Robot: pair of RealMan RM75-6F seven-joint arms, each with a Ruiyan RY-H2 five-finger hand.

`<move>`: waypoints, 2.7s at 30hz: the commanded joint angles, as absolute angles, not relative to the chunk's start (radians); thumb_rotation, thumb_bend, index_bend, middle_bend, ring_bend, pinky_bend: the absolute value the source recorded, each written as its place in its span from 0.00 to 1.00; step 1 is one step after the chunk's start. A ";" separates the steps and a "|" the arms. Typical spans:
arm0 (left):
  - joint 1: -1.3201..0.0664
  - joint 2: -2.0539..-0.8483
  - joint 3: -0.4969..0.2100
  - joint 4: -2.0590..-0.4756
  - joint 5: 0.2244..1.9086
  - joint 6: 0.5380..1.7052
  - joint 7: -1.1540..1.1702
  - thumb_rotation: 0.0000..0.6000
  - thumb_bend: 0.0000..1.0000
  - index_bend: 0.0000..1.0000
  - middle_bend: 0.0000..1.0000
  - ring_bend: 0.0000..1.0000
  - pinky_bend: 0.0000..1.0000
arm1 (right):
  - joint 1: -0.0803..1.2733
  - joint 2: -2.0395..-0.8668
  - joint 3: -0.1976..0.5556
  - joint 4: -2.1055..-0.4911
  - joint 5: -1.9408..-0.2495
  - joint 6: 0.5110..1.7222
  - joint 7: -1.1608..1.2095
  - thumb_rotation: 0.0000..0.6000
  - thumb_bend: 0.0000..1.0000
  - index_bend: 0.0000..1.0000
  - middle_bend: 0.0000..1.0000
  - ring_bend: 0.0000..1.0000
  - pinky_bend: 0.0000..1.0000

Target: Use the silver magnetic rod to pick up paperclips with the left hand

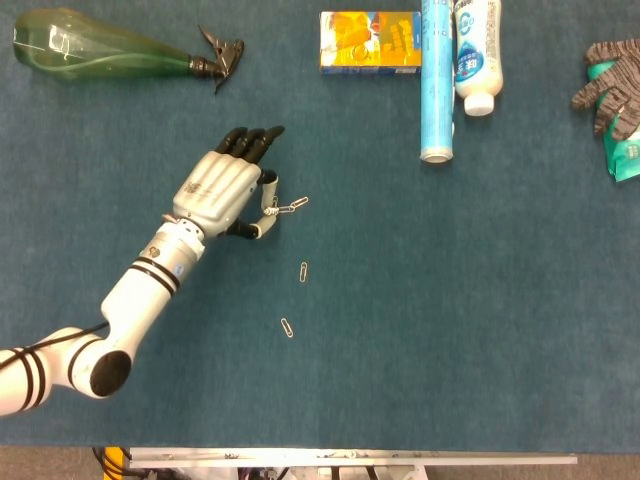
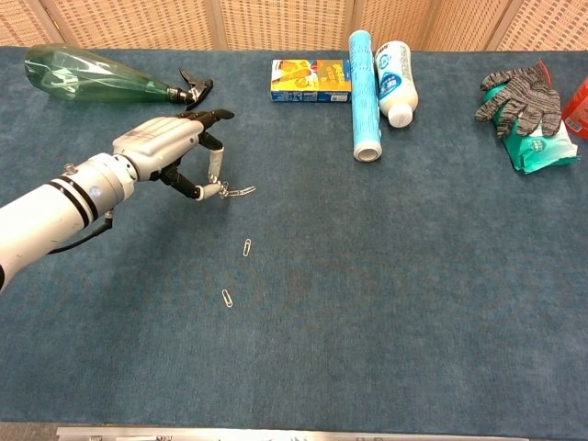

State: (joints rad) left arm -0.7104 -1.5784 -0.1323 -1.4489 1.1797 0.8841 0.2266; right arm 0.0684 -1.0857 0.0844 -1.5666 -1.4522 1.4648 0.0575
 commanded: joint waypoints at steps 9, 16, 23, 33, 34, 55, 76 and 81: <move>-0.740 -1.610 -0.141 -1.418 1.157 0.862 0.242 1.00 0.32 0.58 0.00 0.00 0.00 | 0.062 -1.089 0.082 -1.553 -1.452 1.469 0.076 1.00 0.11 0.42 0.26 0.24 0.41; -0.753 -1.626 -0.146 -1.409 1.152 0.860 0.243 1.00 0.32 0.58 0.00 0.00 0.00 | 0.062 -1.090 0.082 -1.550 -1.453 1.467 0.078 1.00 0.11 0.42 0.26 0.24 0.41; -0.757 -1.619 -0.146 -1.422 1.151 0.869 0.250 1.00 0.32 0.58 0.00 0.00 0.00 | 0.064 -1.091 0.082 -1.553 -1.455 1.465 0.076 1.00 0.11 0.42 0.26 0.24 0.41; -0.712 -1.526 -0.132 -1.507 1.145 0.927 0.257 1.00 0.32 0.58 0.00 0.00 0.00 | 0.069 -1.089 0.083 -1.559 -1.461 1.461 0.071 1.00 0.11 0.42 0.26 0.24 0.41; -0.706 -1.514 -0.128 -1.515 1.146 0.934 0.259 1.00 0.32 0.58 0.00 0.00 0.00 | 0.069 -1.089 0.083 -1.560 -1.461 1.462 0.071 1.00 0.11 0.42 0.26 0.24 0.41; -0.542 -1.355 -0.049 -1.520 1.123 1.009 0.160 1.00 0.32 0.58 0.00 0.00 0.00 | 0.081 -1.090 0.083 -1.587 -1.461 1.449 0.031 1.00 0.11 0.42 0.26 0.24 0.41; -0.450 -1.242 -0.022 -1.622 1.185 1.072 0.111 1.00 0.32 0.32 0.00 0.00 0.00 | 0.078 -1.086 0.082 -1.606 -1.465 1.462 0.015 1.00 0.11 0.42 0.26 0.24 0.41; -0.409 -1.171 -0.024 -1.712 1.211 1.149 0.123 1.00 0.32 0.32 0.00 0.00 0.00 | 0.075 -1.080 0.083 -1.612 -1.462 1.466 0.009 1.00 0.11 0.42 0.27 0.24 0.41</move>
